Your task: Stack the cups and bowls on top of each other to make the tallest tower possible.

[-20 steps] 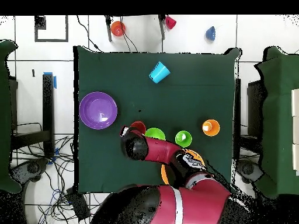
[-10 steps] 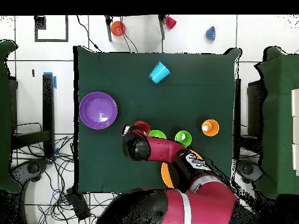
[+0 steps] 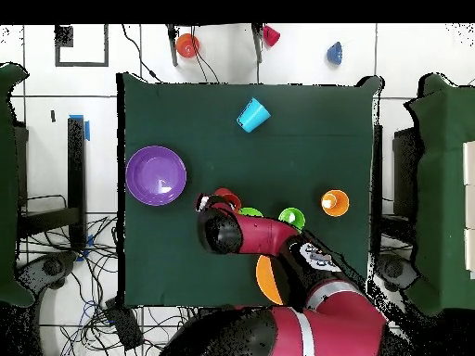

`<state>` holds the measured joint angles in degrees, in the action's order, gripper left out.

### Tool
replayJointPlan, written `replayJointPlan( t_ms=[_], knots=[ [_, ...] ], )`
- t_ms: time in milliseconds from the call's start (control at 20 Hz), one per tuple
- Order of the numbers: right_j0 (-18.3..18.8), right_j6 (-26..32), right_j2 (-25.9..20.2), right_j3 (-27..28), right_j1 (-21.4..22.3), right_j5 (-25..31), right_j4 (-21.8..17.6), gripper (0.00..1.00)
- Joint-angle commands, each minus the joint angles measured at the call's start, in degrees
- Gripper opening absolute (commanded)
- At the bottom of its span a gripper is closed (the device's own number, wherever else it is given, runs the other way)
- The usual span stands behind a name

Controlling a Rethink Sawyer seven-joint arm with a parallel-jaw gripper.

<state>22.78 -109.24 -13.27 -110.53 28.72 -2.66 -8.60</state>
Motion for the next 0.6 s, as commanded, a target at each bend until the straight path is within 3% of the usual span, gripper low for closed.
replayJointPlan(
  t_ms=[50, 200, 400, 600],
  knots=[
    [0.8, -1.2, -6.9, 4.3, -0.3, 6.4, -2.3, 0.0],
    [1.2, -0.5, -7.9, 6.3, -0.8, 7.4, -2.1, 0.0],
    [4.4, 1.6, -13.8, 6.3, 0.0, 9.5, -3.1, 0.0],
    [1.6, 0.1, -11.9, 7.4, 2.7, 13.6, -0.2, 0.0]
  ],
)
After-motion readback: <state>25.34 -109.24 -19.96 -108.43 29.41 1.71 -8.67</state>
